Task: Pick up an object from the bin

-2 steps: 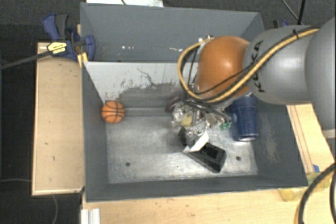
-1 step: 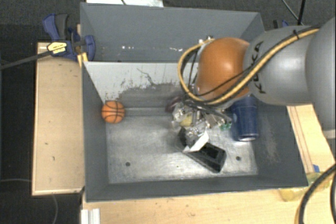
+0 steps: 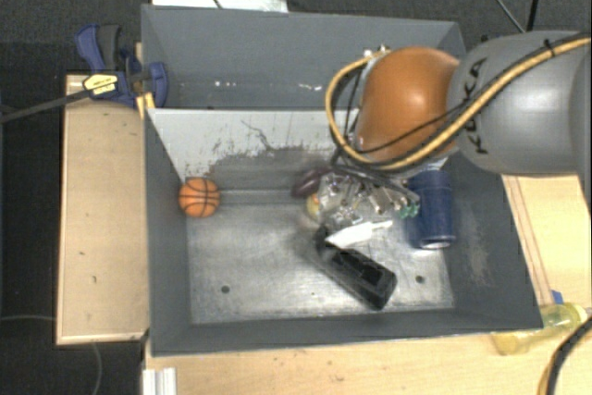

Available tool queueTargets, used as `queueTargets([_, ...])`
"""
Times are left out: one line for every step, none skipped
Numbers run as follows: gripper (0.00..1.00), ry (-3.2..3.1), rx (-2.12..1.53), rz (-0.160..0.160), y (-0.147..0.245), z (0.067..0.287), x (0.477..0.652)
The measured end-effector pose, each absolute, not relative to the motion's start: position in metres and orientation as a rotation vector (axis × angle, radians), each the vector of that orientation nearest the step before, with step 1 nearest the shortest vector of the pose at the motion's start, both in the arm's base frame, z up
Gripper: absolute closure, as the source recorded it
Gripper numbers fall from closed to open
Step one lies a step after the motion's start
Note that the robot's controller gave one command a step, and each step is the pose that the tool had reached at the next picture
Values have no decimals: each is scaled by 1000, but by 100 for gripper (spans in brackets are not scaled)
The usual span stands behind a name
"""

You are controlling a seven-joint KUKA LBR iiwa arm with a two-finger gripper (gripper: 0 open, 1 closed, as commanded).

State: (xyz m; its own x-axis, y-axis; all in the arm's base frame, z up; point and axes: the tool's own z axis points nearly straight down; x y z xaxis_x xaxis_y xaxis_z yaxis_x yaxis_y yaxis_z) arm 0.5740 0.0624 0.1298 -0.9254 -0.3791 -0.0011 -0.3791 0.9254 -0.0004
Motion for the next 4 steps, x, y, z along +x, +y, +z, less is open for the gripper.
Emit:
queueTargets([100, 3064, -650, -1, 54, 159, 578])
queueTargets([100, 3070, -642, -1, 56, 160, 576])
queueTargets([0, 3016, -692, 4, 41, 96, 574])
queueTargets([0, 3016, -691, 3, 40, 96, 574])
